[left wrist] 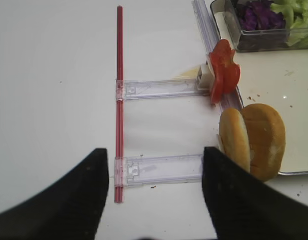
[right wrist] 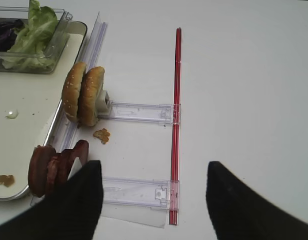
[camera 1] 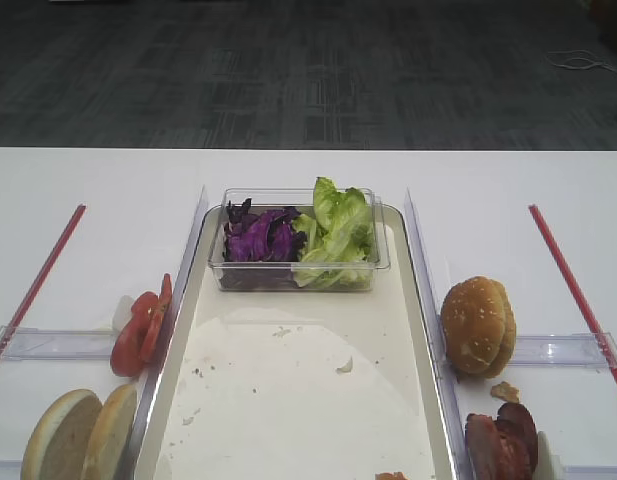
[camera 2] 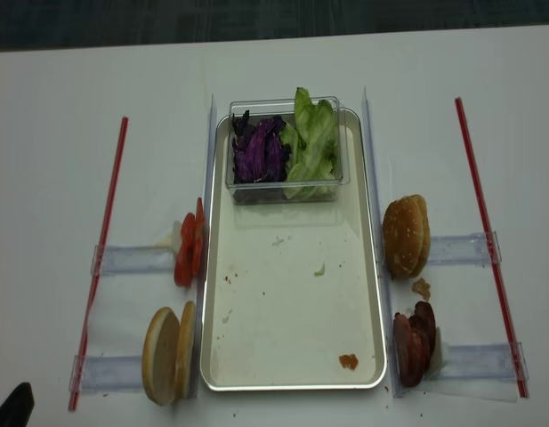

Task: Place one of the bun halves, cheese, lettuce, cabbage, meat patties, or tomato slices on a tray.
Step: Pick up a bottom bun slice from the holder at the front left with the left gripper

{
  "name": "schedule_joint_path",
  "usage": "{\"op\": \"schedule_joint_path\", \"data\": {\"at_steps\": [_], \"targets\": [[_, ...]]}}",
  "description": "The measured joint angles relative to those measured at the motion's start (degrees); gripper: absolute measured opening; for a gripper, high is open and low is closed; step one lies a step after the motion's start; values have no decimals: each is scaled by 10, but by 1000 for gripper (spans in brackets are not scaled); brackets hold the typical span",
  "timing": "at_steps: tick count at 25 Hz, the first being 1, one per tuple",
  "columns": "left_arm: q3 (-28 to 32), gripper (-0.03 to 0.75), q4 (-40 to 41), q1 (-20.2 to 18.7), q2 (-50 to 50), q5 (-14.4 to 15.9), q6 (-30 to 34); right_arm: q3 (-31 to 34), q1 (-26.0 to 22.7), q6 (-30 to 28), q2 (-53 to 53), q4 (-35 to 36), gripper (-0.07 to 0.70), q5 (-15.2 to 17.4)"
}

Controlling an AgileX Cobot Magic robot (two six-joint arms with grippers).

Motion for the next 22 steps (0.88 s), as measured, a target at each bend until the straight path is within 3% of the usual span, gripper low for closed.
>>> {"op": "schedule_joint_path", "data": {"at_steps": [22], "targets": [[0,396,0,0,0,0,0,0,0,1,0,0,470,0]]}}
